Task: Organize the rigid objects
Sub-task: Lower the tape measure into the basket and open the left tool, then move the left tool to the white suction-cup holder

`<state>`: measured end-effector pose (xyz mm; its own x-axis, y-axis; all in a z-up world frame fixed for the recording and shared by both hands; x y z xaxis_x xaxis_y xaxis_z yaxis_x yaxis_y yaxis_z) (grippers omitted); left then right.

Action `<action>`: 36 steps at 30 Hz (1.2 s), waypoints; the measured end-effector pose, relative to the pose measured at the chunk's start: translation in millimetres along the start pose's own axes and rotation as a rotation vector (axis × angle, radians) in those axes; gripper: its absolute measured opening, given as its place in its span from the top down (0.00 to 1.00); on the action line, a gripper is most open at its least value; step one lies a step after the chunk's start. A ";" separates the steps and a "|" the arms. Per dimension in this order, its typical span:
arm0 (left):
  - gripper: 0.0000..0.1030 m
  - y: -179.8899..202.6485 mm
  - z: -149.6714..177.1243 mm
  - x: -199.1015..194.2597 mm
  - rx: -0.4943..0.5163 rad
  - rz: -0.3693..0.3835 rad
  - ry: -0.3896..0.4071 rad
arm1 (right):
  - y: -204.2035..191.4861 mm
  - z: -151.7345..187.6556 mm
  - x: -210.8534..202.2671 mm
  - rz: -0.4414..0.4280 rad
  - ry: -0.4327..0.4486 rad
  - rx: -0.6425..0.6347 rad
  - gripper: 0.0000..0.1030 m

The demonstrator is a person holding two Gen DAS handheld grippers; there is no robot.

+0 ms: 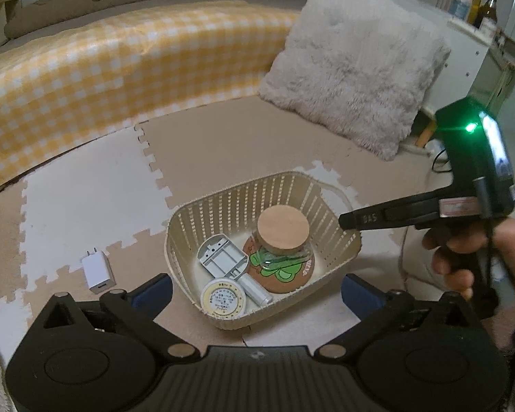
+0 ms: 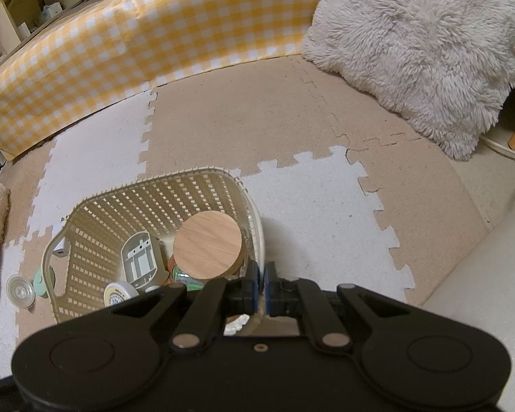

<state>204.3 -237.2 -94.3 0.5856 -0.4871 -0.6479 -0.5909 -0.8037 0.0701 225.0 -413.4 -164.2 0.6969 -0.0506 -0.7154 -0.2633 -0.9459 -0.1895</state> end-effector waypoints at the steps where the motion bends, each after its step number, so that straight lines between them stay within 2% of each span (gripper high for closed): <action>1: 0.00 -1.7 -0.8 -3.5 -0.008 0.006 0.008 | 0.0 0.0 0.0 0.000 0.000 0.000 0.96; 5: 0.00 -15.1 -3.3 -20.7 -0.048 0.009 0.058 | 0.0 -0.2 -0.2 0.000 0.001 -0.004 0.96; 10: 0.00 -47.1 -4.6 -38.3 -0.097 -0.052 0.100 | -1.2 -0.8 0.1 0.006 0.000 -0.013 0.96; 13: 0.00 -65.4 -6.8 -48.2 -0.129 -0.062 0.115 | -1.4 -0.8 0.1 0.005 -0.001 -0.013 0.96; 18: 0.00 -92.7 -7.6 -62.1 -0.134 -0.104 0.142 | -0.9 -0.8 0.1 0.005 0.000 -0.009 0.96; 21: 0.00 -114.9 0.2 -66.2 -0.139 -0.156 0.149 | -0.7 -1.0 0.3 0.005 0.000 -0.010 0.96; 27: 0.00 -152.8 33.3 -52.9 -0.114 -0.252 0.115 | -1.1 -0.5 -0.2 0.008 0.000 -0.018 0.96; 32: 0.00 -174.5 58.8 -31.9 -0.054 -0.289 0.055 | -1.1 -0.3 -0.4 0.008 0.001 -0.020 0.96; 36: 0.00 -185.9 69.2 -23.2 -0.136 -0.255 0.020 | -1.3 -0.1 -0.3 0.008 0.001 -0.025 0.96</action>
<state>262.2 -52.8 -144.7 0.7176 -0.2688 -0.6425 -0.3440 -0.9389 0.0086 225.2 -412.2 -163.7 0.6958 -0.0584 -0.7158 -0.2520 -0.9532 -0.1671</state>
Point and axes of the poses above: each gripper's, at about its wrist camera, not at the fingertips, and x roughly the way its jaws point, y to its right, z to its underside, the point moved 8 cm from there along x, roughly the way its jaws point, and after that the axes turned 14 degrees about y, right-handed, at the moved point
